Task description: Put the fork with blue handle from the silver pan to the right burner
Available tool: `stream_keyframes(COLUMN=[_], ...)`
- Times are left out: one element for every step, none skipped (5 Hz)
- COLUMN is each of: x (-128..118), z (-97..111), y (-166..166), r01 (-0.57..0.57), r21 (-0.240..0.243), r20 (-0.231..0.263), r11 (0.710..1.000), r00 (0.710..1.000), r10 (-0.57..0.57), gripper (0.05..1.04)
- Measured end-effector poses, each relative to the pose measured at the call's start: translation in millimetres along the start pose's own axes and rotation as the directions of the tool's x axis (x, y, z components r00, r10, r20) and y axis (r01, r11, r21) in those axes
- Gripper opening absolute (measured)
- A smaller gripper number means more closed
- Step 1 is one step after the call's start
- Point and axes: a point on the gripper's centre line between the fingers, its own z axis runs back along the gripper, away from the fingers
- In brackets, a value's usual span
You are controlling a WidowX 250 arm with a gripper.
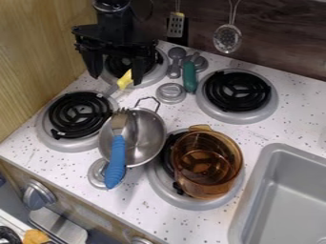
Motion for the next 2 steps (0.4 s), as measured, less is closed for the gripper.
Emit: stream_keyframes(x=[-3.6,-14.3], z=[-6.2,-14.0], y=[-1.2,-3.6], r01=[0.003,0.013], r21=[0.001,-0.019], r20=[-0.024,-0.054], r11=[1.000,1.000], r00=[1.000,0.998], r10=[-0.003,-0.014], gripper=[0.999,0.999])
